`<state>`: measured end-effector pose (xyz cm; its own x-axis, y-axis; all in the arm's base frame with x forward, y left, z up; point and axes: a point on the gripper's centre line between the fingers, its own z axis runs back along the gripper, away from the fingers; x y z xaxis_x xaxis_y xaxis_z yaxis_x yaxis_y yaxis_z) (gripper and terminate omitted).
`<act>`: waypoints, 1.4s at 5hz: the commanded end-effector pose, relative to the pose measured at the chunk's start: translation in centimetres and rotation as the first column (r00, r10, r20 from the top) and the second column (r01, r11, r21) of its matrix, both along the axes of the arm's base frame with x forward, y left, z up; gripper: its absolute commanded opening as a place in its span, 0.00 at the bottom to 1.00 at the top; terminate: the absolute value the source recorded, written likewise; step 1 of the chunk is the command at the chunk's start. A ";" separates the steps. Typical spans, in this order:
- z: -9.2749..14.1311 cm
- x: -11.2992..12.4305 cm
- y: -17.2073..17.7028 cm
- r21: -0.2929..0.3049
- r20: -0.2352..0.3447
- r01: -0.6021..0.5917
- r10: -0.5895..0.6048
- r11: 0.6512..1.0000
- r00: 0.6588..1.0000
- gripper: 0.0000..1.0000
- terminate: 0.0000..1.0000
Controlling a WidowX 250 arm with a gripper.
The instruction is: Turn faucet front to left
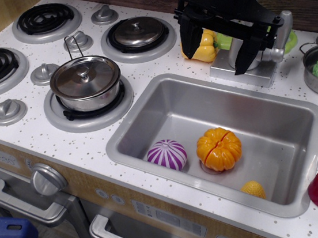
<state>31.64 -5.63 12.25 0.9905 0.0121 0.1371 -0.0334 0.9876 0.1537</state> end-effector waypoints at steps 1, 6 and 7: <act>0.0 0.0 0.0 0.000 0.000 0.000 0.000 1.000 1.000 1.00 0.00; 0.3 3.9 -4.7 -0.009 0.179 0.011 -0.009 1.000 0.984 1.00 0.00; 0.6 4.9 -4.9 0.011 0.190 0.040 -0.041 0.999 0.981 1.00 0.00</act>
